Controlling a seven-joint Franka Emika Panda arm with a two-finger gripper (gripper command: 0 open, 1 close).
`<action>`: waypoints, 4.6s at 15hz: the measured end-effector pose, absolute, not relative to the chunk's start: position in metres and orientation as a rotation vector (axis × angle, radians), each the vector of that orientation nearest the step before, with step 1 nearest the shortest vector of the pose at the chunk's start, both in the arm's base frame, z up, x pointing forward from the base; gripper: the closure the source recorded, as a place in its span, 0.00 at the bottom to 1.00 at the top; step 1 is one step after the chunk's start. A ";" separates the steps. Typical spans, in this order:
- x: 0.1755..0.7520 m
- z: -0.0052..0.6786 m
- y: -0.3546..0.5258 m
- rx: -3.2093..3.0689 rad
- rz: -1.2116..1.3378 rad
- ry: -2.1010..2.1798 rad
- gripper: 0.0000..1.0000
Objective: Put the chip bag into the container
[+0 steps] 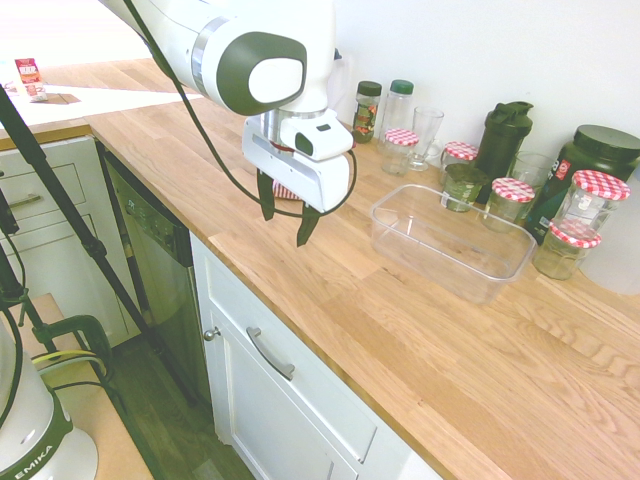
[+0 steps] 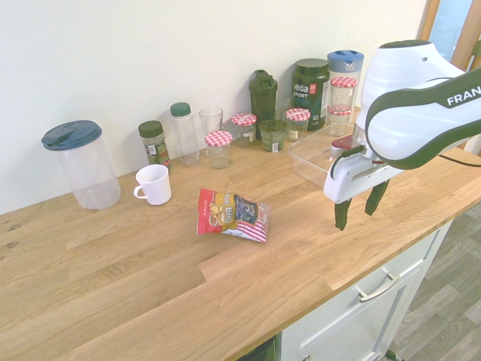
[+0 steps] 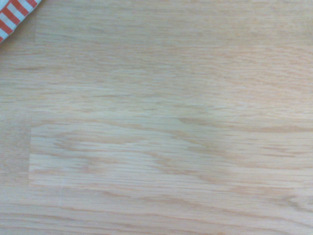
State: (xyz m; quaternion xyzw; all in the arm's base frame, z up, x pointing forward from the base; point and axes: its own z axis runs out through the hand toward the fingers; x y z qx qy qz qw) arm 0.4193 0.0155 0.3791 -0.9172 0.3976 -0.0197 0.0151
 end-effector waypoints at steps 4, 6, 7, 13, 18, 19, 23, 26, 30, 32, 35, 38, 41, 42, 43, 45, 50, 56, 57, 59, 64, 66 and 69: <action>0.426 0.384 0.027 -2.871 -0.072 1.206 0.00; 0.432 0.397 0.060 -2.914 -0.112 1.153 0.00; 0.434 0.404 0.082 -2.937 -0.140 1.131 0.00; 0.467 0.434 0.193 -3.078 -0.327 0.954 0.00; 0.513 0.438 0.262 -3.214 -0.368 0.813 0.00; 0.521 0.436 0.273 -3.232 -0.366 0.798 0.00; 0.557 0.427 0.301 -3.275 -0.347 0.782 0.00; 0.582 0.420 0.307 -3.288 -0.350 0.811 0.00; 0.608 0.405 0.303 -3.303 -0.335 0.854 0.00; 0.616 0.398 0.297 -3.308 -0.327 0.867 0.00; 0.624 0.389 0.285 -3.316 -0.303 0.893 1.00; 0.629 0.380 0.276 -3.327 -0.260 0.880 1.00; 0.628 0.378 0.277 -3.313 -0.212 0.871 1.00; 0.628 0.376 0.276 -3.311 -0.196 0.871 1.00; 0.628 0.372 0.274 -3.308 -0.176 0.876 1.00; 0.630 0.365 0.268 -3.301 -0.150 0.889 1.00; 0.632 0.353 0.255 -3.283 -0.124 0.912 1.00; 0.630 0.356 0.254 -3.269 -0.115 0.912 1.00; 0.630 0.357 0.253 -3.266 -0.120 0.912 1.00; 0.629 0.363 0.249 -3.259 -0.129 0.916 1.00; 0.610 0.410 0.242 -3.221 -0.209 0.913 1.00; 0.593 0.451 0.230 -3.184 -0.275 0.926 1.00; 0.563 0.519 0.180 -3.100 -0.333 0.958 1.00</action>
